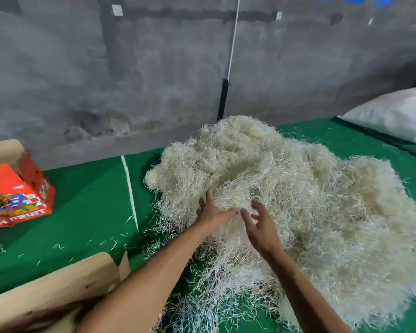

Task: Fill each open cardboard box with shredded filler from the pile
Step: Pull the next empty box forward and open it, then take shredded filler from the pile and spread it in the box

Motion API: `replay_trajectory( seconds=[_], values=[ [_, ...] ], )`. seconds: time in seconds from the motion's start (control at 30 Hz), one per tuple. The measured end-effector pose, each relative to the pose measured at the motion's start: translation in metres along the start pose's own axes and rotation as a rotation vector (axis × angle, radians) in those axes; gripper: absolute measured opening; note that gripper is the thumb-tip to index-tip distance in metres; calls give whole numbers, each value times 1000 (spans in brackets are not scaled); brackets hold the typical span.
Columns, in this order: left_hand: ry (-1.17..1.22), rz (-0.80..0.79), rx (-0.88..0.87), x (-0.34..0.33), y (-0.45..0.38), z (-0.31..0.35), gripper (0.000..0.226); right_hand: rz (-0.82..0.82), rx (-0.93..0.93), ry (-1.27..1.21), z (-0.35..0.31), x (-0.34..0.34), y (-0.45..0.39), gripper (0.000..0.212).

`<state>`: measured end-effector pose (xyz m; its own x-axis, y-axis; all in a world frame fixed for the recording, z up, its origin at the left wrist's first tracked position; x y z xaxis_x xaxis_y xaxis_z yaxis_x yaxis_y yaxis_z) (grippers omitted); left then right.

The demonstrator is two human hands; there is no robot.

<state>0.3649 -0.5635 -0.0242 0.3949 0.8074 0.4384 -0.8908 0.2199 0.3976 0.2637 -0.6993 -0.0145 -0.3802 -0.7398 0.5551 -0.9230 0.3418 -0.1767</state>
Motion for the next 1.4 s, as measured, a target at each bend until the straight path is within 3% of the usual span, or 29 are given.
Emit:
replay_trajectory(
  seconds=[0.1,0.23,0.33,0.4,0.5,0.63,0.7,0.77,0.83,0.9,0.93,1.0,1.03,1.07,1.13,1.23,1.33,1.4],
  values=[
    [54,-16,53,-14,-41,-2,117,-29,20,6,22,-15,-16,73],
    [93,-47,197,-57,-54,-36,56,-182,25,64,48,-48,3,71],
    [151,-16,266,-72,-36,-64,41,-245,32,54,53,-63,26,37],
    [231,-8,290,-66,-19,-71,43,-240,21,27,48,-60,36,36],
    [289,38,258,-37,13,-68,44,-176,-7,-9,31,-48,43,67],
    [366,123,172,20,69,-66,32,-80,24,-31,-22,-32,44,68],
    [419,144,79,47,102,-71,34,-36,1,-156,-53,-29,48,68],
    [496,230,-16,80,135,-78,47,4,-147,-406,-77,-33,55,65],
    [515,344,-20,111,167,-83,54,15,-301,-653,-89,-43,64,66],
    [645,371,-3,145,192,-90,66,-25,-389,-742,-108,-62,80,72],
    [732,347,10,160,204,-92,62,-55,-416,-765,-118,-74,88,73],
    [872,333,42,191,229,-98,14,-122,-473,-856,-142,-101,103,75],
    [939,341,50,204,241,-103,12,-154,-505,-903,-158,-114,111,77],
    [987,312,76,215,255,-108,23,-195,-520,-938,-175,-126,118,79],
    [1036,221,129,228,272,-133,29,-348,-481,-1002,-217,-146,138,74],
    [1066,324,246,255,301,-167,34,-613,-315,-1026,-279,-171,174,67],
    [1031,481,142,278,315,-182,49,-583,-137,-792,-317,-190,204,93],
    [1051,485,72,286,323,-189,51,-528,-84,-673,-327,-205,219,100]
  ],
)
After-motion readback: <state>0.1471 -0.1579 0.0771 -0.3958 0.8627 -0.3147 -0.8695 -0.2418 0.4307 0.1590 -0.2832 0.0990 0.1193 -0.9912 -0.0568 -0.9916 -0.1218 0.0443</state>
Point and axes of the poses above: each hand's wrist, its own y-axis away from the middle knuckle, its own x-axis out of the back of the hand, z = x × y, the point moved 3 cm from there along -y, towards the middle knuckle, and after that the axes turned 7 degrees about x, right-handed, at the moved point
